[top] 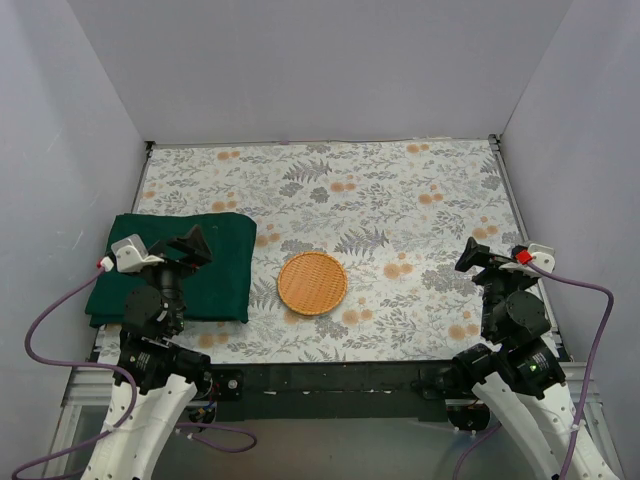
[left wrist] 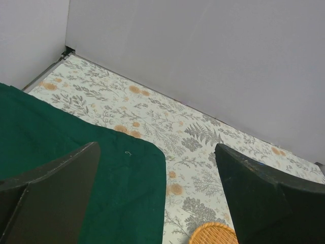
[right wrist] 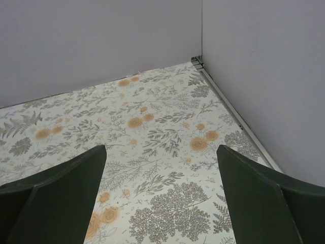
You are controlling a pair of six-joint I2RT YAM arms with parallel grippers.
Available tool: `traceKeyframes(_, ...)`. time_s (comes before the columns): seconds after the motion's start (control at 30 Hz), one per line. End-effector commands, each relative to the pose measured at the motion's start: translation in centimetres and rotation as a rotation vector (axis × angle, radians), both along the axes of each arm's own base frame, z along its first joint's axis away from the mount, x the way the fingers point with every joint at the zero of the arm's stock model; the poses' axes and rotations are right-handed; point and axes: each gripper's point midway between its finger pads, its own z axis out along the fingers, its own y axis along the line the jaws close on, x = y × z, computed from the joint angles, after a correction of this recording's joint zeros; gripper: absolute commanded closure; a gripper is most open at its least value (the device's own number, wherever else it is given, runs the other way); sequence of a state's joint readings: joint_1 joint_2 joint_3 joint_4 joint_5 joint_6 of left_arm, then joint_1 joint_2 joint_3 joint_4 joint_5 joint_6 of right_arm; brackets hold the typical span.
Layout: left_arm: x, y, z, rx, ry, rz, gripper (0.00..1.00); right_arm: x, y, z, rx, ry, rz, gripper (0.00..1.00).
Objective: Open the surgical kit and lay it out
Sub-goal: Move the distractor to the center of the board.
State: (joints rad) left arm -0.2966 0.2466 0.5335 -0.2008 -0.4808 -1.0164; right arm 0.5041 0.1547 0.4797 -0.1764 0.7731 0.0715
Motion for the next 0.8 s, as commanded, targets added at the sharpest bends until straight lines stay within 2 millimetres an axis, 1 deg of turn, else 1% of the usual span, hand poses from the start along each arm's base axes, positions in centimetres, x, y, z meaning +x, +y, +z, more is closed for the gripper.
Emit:
traceKeyframes(0.0, 0.5, -0.9, 0.5, 0.028, 0.004, -0.045, 0.02, -0.3, 0.0, 1.5, 0.031, -0.057, 0.008, 0.01)
traceKeyframes(0.07, 0.7, -1.4, 0.7, 0.033, 0.010, -0.074, 0.02, -0.3, 0.1, 1.5, 0.033, -0.061, 0.019, 0.01)
traceKeyframes(0.1, 1.3, -1.8, 0.3, 0.035, 0.040, -0.086, 0.02, -0.3, 0.3, 1.4, 0.030, -0.059, 0.026, 0.01)
traceKeyframes(0.13, 1.4, -2.3, 0.8, 0.034, 0.049, -0.111, 0.02, -0.2, 0.3, 1.4, 0.031, -0.058, 0.030, 0.01)
traceKeyframes(0.17, 1.7, -2.8, 0.8, 0.037, 0.066, -0.132, 0.02, -0.2, 0.5, 1.4, 0.029, -0.057, 0.039, 0.01)
traceKeyframes(0.2, 2.8, -3.6, 0.0, 0.040, 0.122, -0.157, 0.02, -0.2, 0.5, 1.4, 0.030, -0.056, 0.041, 0.01)
traceKeyframes(0.23, 3.0, -4.5, 0.4, 0.042, 0.139, -0.204, 0.02, -0.2, 0.6, 1.4, 0.029, -0.055, 0.044, 0.01)
traceKeyframes(0.27, 3.5, -5.2, 0.4, 0.039, 0.163, -0.229, 0.02, -0.2, 0.7, 1.3, 0.029, -0.054, 0.047, 0.01)
traceKeyframes(0.3, 4.5, -6.0, -0.6, 0.032, 0.220, -0.256, 0.02, -0.1, 0.8, 1.3, 0.030, -0.054, 0.051, 0.01)
traceKeyframes(0.33, 4.9, -6.7, -1.3, 0.029, 0.261, -0.283, 0.02, -0.2, 0.8, 1.3, 0.029, -0.054, 0.053, 0.01)
traceKeyframes(0.37, 5.1, -7.6, -0.6, 0.020, 0.266, -0.327, 0.02, -0.1, 0.9, 1.3, 0.029, -0.053, 0.058, 0.01)
traceKeyframes(0.4, 5.4, -8.2, -0.8, 0.009, 0.289, -0.354, 0.02, -0.1, 0.9, 1.3, 0.030, -0.054, 0.062, 0.01)
traceKeyframes(0.43, 6.1, -8.9, -2.2, -0.008, 0.356, -0.370, 0.02, -0.2, 1.0, 1.4, 0.030, -0.058, 0.065, 0.01)
traceKeyframes(0.47, 6.2, -9.8, -1.7, -0.022, 0.368, -0.413, 0.02, -0.2, 1.0, 1.4, 0.031, -0.059, 0.067, 0.01)
traceKeyframes(0.5, 6.5, -10.4, -1.9, -0.032, 0.392, -0.433, 0.02, -0.2, 1.0, 1.4, 0.031, -0.061, 0.068, 0.01)
traceKeyframes(0.53, 6.9, -11.1, -3.2, -0.059, 0.459, -0.447, 0.02, -0.2, 1.0, 1.4, 0.033, -0.061, 0.070, 0.01)
traceKeyframes(0.57, 7.0, -11.7, -3.0, -0.075, 0.473, -0.468, 0.02, -0.3, 1.0, 1.5, 0.034, -0.066, 0.071, 0.01)
traceKeyframes(0.6, 6.7, -13.1, -3.4, -0.089, 0.500, -0.525, 0.02, -0.3, 1.0, 1.4, 0.035, -0.067, 0.073, 0.01)
traceKeyframes(0.63, 6.6, -14.0, -3.8, -0.102, 0.522, -0.553, 0.02, -0.3, 1.0, 1.5, 0.038, -0.070, 0.075, 0.01)
traceKeyframes(0.67, 6.7, -14.9, -4.7, -0.114, 0.562, -0.569, 0.02, -0.4, 1.0, 1.5, 0.037, -0.072, 0.078, 0.01)
traceKeyframes(0.7, 6.2, -16.4, -4.9, -0.104, 0.575, -0.603, 0.02, -0.4, 1.1, 1.5, 0.040, -0.075, 0.079, 0.01)
traceKeyframes(0.77, 5.7, -18.4, -6.5, -0.088, 0.635, -0.634, 0.02, -0.4, 1.1, 1.5, 0.038, -0.075, 0.079, 0.01)
